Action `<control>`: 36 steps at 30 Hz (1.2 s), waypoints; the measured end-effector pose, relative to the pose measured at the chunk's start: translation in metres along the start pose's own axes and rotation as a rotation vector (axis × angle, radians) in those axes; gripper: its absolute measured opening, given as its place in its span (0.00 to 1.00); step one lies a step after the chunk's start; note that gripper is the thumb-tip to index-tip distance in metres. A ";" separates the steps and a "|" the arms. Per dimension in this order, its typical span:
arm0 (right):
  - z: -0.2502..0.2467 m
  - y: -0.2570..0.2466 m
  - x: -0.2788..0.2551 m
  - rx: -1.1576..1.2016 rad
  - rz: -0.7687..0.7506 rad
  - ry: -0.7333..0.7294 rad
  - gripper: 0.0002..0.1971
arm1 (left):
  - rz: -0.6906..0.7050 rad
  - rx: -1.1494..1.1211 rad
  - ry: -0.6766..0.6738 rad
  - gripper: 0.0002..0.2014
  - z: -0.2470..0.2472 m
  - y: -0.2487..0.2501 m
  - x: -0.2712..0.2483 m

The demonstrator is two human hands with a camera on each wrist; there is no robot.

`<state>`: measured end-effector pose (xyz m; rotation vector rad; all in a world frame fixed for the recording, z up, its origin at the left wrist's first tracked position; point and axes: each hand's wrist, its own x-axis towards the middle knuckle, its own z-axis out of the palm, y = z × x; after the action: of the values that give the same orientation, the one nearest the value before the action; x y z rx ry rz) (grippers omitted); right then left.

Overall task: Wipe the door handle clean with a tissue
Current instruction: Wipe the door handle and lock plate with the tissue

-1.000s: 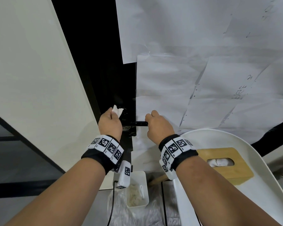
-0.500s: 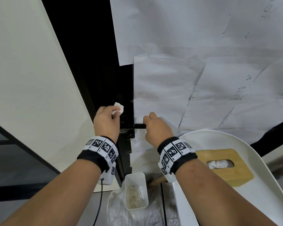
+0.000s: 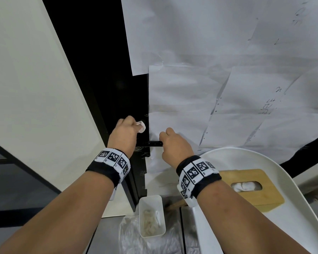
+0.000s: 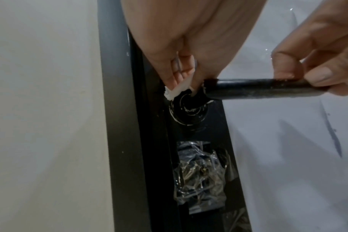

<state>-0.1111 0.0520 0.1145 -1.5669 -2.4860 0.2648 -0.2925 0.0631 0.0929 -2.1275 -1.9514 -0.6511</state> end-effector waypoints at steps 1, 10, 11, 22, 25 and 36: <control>0.000 0.000 0.000 0.001 0.000 -0.001 0.13 | -0.024 -0.006 0.003 0.15 0.000 -0.001 -0.001; 0.000 0.000 -0.001 0.009 0.005 -0.007 0.14 | -0.426 -0.328 0.144 0.12 -0.004 0.007 -0.006; 0.000 0.000 -0.001 0.009 0.005 -0.005 0.14 | -0.458 -0.324 0.162 0.11 -0.002 0.006 -0.007; 0.000 0.000 0.000 0.017 0.009 -0.006 0.13 | -1.246 -1.578 0.027 0.14 0.017 -0.002 -0.007; 0.000 0.000 0.001 0.011 0.006 0.001 0.12 | -1.298 -1.825 -0.150 0.16 0.004 0.005 -0.007; 0.002 0.004 0.000 0.030 -0.010 0.007 0.11 | -1.302 -1.867 -0.281 0.14 0.005 0.005 -0.009</control>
<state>-0.1083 0.0540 0.1112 -1.5403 -2.4720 0.2934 -0.2873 0.0566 0.0856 -0.2965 -3.0893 -3.4466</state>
